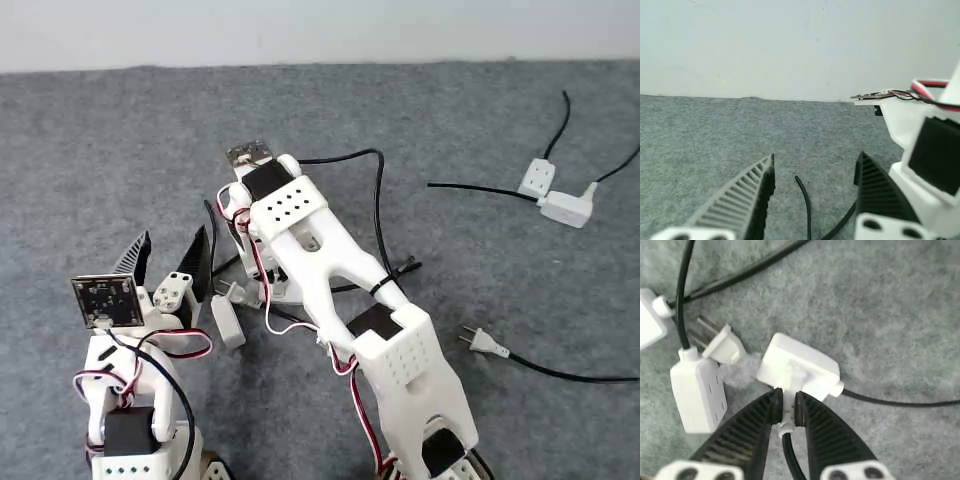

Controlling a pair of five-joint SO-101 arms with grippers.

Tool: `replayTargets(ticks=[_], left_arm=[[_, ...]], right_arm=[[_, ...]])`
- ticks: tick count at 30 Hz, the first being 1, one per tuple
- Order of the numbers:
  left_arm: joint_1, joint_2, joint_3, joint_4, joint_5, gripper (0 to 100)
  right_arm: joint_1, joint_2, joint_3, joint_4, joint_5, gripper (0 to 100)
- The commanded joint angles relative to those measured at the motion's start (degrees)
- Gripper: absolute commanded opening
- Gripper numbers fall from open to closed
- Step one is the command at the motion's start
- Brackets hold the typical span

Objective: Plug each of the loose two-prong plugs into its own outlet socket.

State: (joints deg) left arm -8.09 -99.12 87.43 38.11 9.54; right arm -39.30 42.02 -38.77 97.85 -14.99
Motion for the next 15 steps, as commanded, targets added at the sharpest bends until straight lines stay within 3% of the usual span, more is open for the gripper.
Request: replayTargets(ticks=[1,15], left_arm=[[0.09,-0.62,-0.57,-1.76,-0.70,26],[0.26,-0.62,-0.57,-1.85,-0.70,26]], right_arm=[[0.66,3.47,0.88,-2.07,0.97,0.8],[0.66,8.66,0.88,-3.30,0.97,0.8]])
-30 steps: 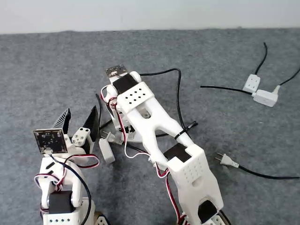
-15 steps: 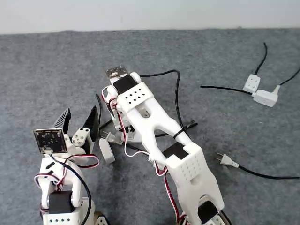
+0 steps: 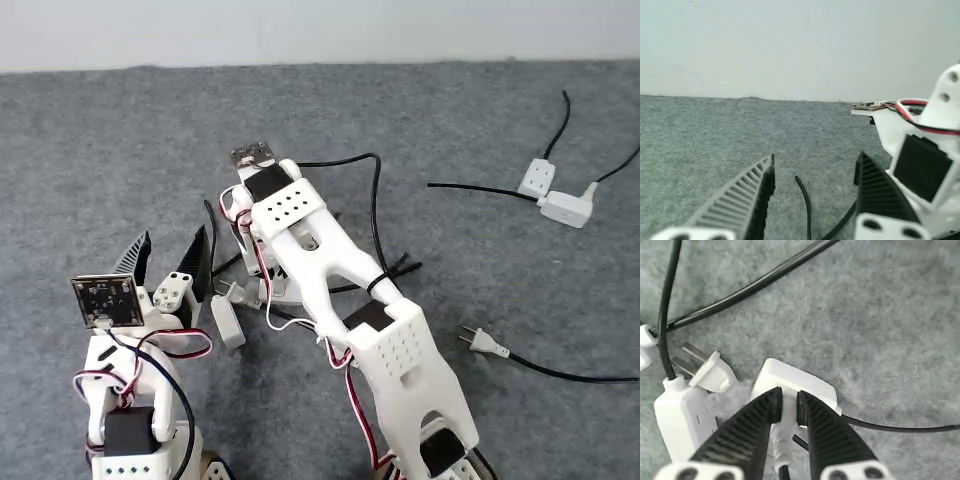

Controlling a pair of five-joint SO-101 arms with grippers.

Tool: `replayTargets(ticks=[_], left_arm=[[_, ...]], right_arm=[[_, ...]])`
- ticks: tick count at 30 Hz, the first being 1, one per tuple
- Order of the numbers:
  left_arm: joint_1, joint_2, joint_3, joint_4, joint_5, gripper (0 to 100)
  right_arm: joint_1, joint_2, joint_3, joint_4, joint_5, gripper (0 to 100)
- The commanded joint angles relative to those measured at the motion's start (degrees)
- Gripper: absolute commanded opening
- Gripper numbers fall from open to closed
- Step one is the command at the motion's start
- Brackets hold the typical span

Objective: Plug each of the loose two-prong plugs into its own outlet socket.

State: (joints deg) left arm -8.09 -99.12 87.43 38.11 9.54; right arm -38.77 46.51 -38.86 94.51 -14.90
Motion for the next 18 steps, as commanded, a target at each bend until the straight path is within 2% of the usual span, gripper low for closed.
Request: replayTargets(ticks=[1,18], left_arm=[[0.26,-0.62,-0.57,-1.85,-0.70,26],[0.35,-0.62,-0.57,-1.85,-0.70,26]], right_arm=[[0.13,4.26,0.97,0.04,0.88,0.8],[0.04,4.35,1.14,-1.01,0.62,0.8]])
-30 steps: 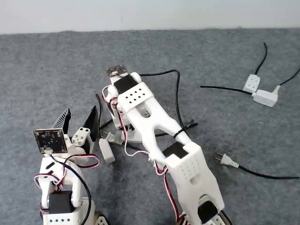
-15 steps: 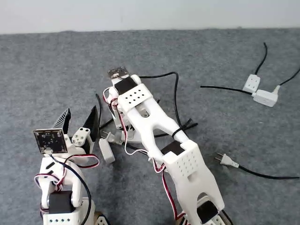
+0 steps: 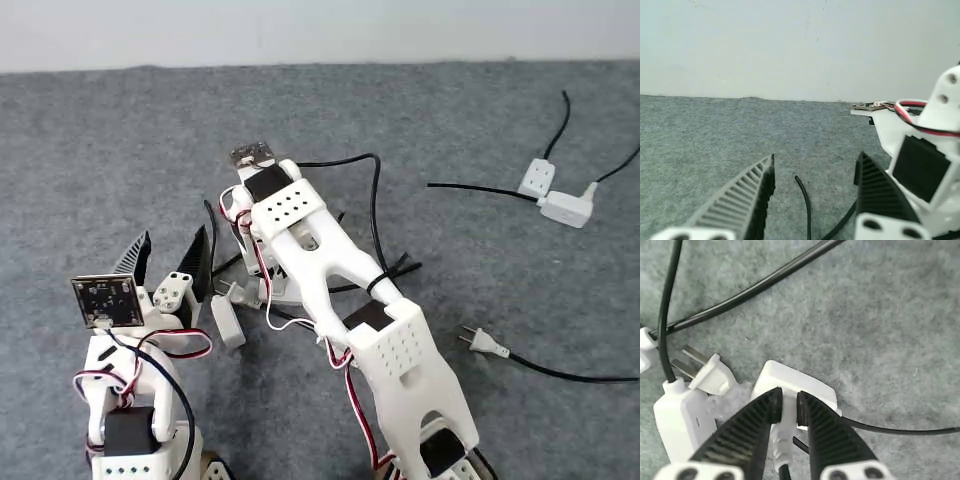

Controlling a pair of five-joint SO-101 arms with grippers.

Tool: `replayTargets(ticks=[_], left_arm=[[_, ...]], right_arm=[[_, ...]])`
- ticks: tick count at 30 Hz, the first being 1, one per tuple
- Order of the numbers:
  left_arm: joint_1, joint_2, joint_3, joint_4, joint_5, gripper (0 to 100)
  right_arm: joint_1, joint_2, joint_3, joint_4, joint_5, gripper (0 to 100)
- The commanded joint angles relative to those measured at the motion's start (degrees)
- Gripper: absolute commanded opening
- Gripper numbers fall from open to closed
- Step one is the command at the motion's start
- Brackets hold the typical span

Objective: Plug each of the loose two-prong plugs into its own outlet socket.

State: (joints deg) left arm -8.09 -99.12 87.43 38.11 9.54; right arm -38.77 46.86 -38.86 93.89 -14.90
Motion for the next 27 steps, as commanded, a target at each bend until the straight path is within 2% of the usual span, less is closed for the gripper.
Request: replayTargets(ticks=[1,21,24,27], left_arm=[[0.35,-0.62,-0.57,-1.85,-0.70,26],[0.35,-0.62,-0.48,-1.85,-0.79,26],[0.35,-0.62,-0.48,-1.85,-0.79,26],[0.35,-0.62,-0.40,-1.85,-0.79,26]], right_arm=[[0.04,4.00,1.14,-0.40,0.62,0.8],[-0.40,5.49,0.88,1.10,0.88,1.3],[0.04,5.41,0.88,1.54,1.41,7.1],[0.31,5.05,0.62,2.07,8.97,15.1]])
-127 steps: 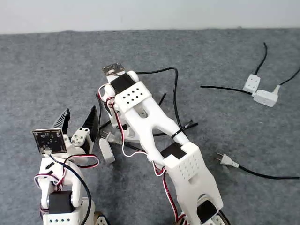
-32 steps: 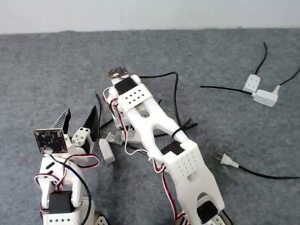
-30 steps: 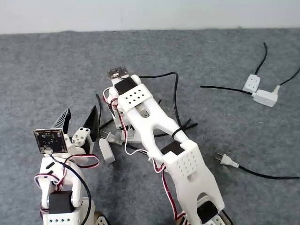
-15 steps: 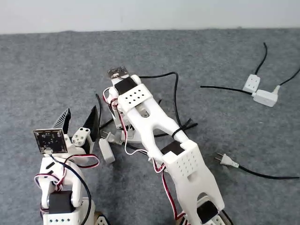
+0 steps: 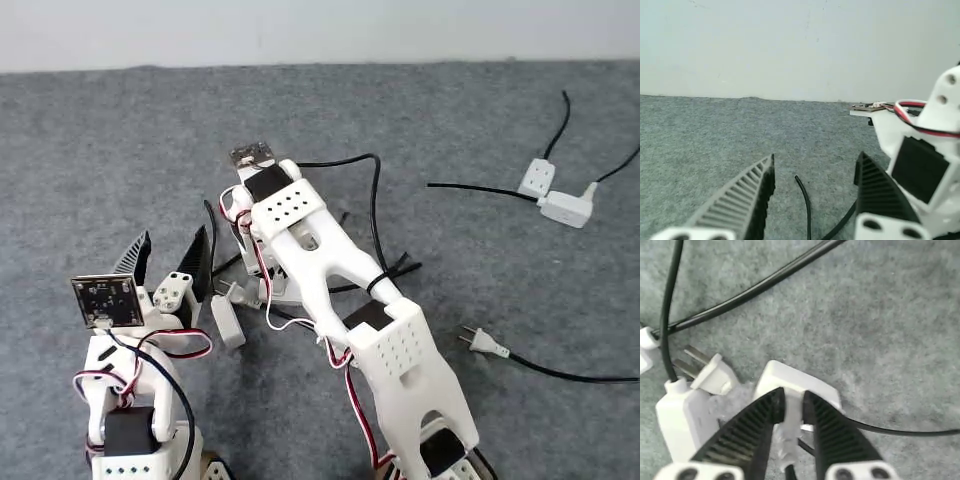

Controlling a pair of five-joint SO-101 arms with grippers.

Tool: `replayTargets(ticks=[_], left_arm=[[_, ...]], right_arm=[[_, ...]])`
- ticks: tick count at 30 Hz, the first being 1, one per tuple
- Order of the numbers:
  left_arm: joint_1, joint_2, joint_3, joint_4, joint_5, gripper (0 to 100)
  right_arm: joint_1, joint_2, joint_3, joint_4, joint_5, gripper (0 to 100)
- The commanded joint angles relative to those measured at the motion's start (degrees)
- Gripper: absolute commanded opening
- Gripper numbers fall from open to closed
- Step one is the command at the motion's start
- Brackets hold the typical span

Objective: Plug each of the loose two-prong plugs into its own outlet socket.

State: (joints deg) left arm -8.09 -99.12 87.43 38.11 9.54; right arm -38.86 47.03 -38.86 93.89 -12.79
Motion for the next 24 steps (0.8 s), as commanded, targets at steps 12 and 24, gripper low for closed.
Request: replayTargets(ticks=[12,24], left_arm=[[0.35,-0.62,0.22,-2.73,-0.79,26],[0.35,-0.62,0.22,-2.73,-0.88,26]], right_arm=[[5.85,-1.01,-5.98,9.19,30.42,16.6],[9.19,2.07,-5.01,9.27,39.56,16.5]])
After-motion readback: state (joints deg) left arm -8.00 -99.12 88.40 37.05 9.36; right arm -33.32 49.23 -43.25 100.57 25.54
